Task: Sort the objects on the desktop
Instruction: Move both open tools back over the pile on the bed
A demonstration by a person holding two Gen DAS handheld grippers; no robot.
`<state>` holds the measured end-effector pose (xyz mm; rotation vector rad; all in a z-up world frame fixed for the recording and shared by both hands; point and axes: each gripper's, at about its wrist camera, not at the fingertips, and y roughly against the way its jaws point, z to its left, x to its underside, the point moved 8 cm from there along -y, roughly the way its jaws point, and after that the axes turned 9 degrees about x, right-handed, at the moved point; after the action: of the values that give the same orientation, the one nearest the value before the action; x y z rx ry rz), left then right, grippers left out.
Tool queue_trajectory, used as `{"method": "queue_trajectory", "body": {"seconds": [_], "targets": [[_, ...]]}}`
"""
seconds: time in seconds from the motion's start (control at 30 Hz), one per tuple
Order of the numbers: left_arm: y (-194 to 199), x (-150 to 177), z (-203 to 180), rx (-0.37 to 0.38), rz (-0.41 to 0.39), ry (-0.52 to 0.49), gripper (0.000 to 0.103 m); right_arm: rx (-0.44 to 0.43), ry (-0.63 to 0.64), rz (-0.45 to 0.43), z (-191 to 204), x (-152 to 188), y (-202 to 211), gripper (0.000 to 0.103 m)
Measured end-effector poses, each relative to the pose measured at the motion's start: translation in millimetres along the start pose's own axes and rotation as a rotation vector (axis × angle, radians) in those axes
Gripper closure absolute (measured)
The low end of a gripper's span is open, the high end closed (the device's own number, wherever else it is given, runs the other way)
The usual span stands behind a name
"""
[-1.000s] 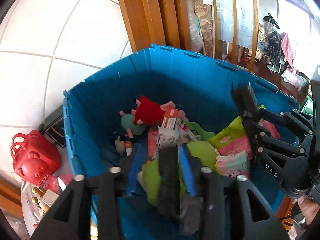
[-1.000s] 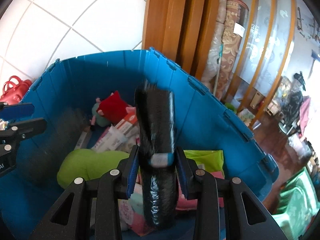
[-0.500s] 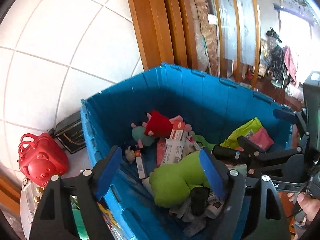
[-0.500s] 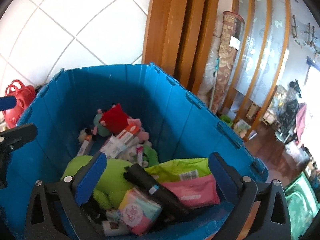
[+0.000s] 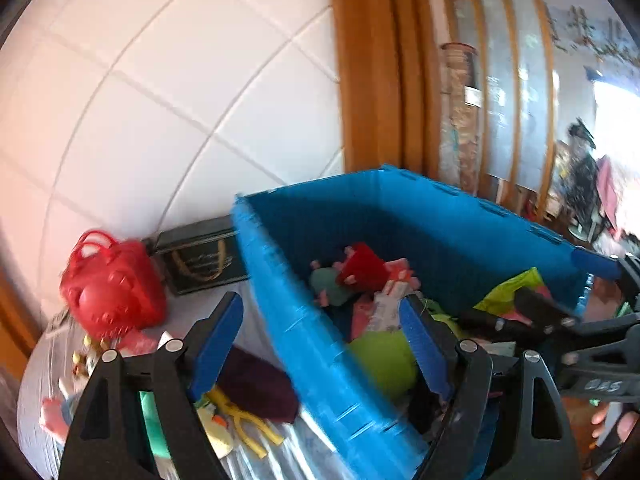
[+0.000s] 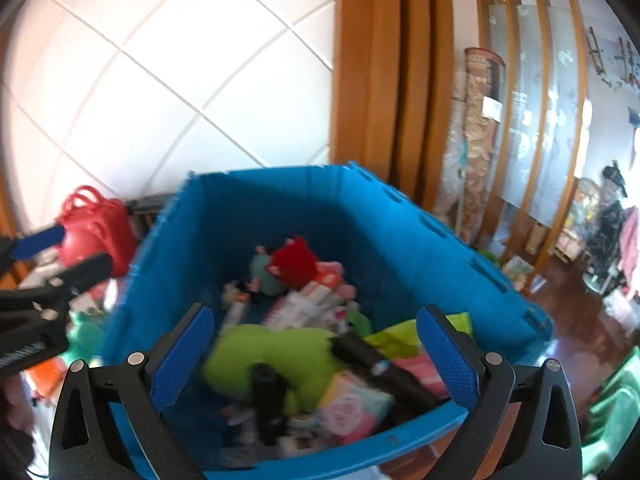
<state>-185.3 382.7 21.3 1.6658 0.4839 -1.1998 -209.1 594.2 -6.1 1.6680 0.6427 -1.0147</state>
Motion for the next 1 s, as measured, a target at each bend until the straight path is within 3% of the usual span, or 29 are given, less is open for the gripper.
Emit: {"method": "queue_trajectory", "body": {"seconds": [0.17, 0.63, 0.8, 1.0], "targets": [[23, 33, 55, -0.054, 0.009, 0.074, 0.023, -0.101, -0.025, -0.059, 41, -5, 21, 0.000], [93, 170, 271, -0.385, 0.143, 0.298, 0.023, -0.307, 0.089, -0.050, 212, -3, 37, 0.000], [101, 212, 323, -0.378, 0.193, 0.357, 0.023, -0.332, 0.121, 0.020, 268, 19, 23, 0.000], [73, 236, 341, -0.270, 0.249, 0.310, 0.023, -0.311, 0.118, 0.150, 312, 68, -9, 0.000]]}}
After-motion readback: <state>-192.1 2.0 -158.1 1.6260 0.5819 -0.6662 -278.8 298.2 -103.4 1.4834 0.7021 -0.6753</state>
